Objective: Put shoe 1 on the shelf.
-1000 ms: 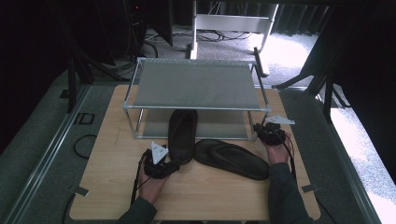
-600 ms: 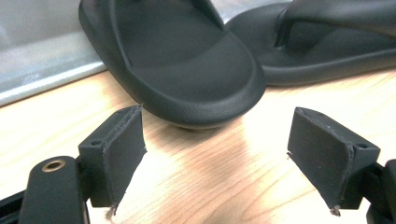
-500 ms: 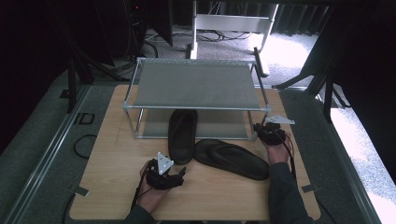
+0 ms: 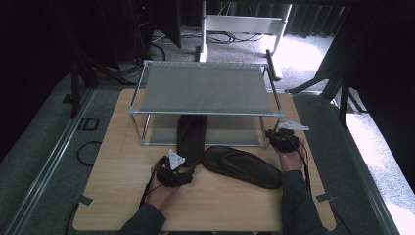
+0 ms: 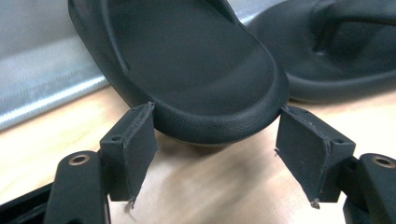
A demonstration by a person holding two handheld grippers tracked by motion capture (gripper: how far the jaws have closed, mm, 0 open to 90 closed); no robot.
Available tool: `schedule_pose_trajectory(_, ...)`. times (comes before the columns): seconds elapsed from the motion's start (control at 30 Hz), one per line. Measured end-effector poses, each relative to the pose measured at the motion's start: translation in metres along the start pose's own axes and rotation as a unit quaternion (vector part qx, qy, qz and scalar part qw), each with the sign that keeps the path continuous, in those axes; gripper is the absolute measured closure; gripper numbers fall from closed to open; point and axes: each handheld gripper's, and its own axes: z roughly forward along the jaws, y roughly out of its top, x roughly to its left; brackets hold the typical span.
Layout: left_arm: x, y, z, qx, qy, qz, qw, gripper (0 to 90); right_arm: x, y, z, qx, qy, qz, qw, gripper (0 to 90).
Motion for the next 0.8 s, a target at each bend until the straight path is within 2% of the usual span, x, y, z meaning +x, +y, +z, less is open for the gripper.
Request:
schedule_pose_trajectory(0.4, 0.013, 0.024, 0.035, -0.002, 0.016, 0.009, 0.9998, 33.0, 0.0, 0.0, 0.0, 0.0, 0.002, -0.002, 1.0, 80.9)
schedule_pose_trajectory(0.7, 0.022, 0.035, 0.053, -0.003, 0.016, 0.003, 0.9999, 33.5, -0.001, 0.0, 0.001, 0.0, 0.003, -0.003, 1.0, 80.9)
schedule_pose_trajectory(0.8, 0.026, 0.038, 0.057, -0.001, 0.014, -0.005, 0.9999, 33.8, -0.001, 0.001, 0.001, 0.001, 0.003, -0.003, 1.0, 80.9)
